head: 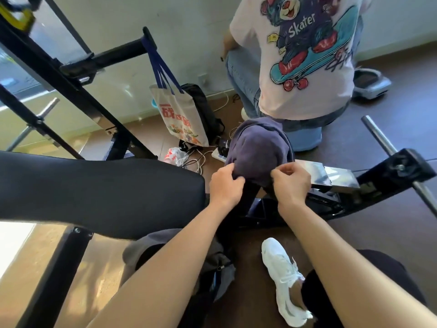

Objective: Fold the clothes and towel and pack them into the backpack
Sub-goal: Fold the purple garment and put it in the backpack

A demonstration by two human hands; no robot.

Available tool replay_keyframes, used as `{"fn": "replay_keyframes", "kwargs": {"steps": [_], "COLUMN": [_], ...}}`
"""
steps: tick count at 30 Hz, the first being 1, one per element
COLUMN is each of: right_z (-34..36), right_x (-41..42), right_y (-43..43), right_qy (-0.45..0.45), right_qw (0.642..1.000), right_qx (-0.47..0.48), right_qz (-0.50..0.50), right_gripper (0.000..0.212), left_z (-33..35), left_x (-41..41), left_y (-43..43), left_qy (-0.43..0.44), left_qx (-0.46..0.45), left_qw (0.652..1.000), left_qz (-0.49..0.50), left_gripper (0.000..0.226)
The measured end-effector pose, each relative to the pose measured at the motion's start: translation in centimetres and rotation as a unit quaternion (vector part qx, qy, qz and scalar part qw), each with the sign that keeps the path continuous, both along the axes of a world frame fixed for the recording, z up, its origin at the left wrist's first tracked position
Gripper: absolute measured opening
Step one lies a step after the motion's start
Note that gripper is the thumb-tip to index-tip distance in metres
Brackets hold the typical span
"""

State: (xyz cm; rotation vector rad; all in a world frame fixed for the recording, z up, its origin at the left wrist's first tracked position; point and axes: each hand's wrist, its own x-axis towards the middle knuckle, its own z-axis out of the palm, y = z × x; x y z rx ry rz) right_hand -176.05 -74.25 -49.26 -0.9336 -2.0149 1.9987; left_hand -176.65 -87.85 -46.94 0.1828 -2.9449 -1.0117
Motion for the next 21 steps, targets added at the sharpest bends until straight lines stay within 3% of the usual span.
{"fn": "replay_keyframes", "kwargs": {"steps": [2, 5, 7, 9, 11, 13, 17, 21], "right_z": [0.0, 0.7, 0.6, 0.1, -0.3, -0.4, -0.4, 0.3], "right_x": [0.3, -0.1, -1.6, -3.0, -3.7, -3.4, -3.0, -2.5], "right_y": [-0.3, 0.1, 1.3, 2.3, 2.0, 1.5, 1.6, 1.0], "right_qy": [0.015, 0.051, 0.071, 0.078, 0.089, 0.09, 0.124, 0.148], "right_qw": [1.0, 0.998, 0.991, 0.992, 0.993, 0.989, 0.982, 0.979], "right_qx": [0.02, 0.03, 0.086, 0.1, 0.029, 0.074, 0.139, 0.134], "right_qz": [0.012, -0.027, -0.068, -0.023, 0.071, 0.092, 0.001, -0.049], "right_gripper": [0.01, 0.005, 0.03, 0.052, 0.042, 0.029, 0.02, 0.02], "left_z": [0.3, 0.2, -0.4, -1.3, -2.0, -1.8, -1.2, -1.3], "left_x": [0.5, 1.6, 2.7, 3.5, 4.0, 4.2, 4.0, 3.8], "left_y": [-0.5, -2.4, -4.0, -5.8, -6.7, -6.6, -6.5, -8.2], "left_qy": [0.015, 0.01, 0.001, -0.009, -0.017, -0.021, -0.027, -0.011], "left_qx": [0.018, 0.033, 0.03, 0.037, 0.062, 0.146, 0.292, 0.449], "left_qw": [1.0, 0.998, 0.997, 0.996, 0.992, 0.979, 0.921, 0.813], "left_qz": [0.013, 0.051, 0.067, 0.086, 0.105, 0.14, 0.256, 0.371], "left_gripper": [0.03, 0.035, 0.031, 0.027, 0.031, 0.037, 0.033, 0.031]}}
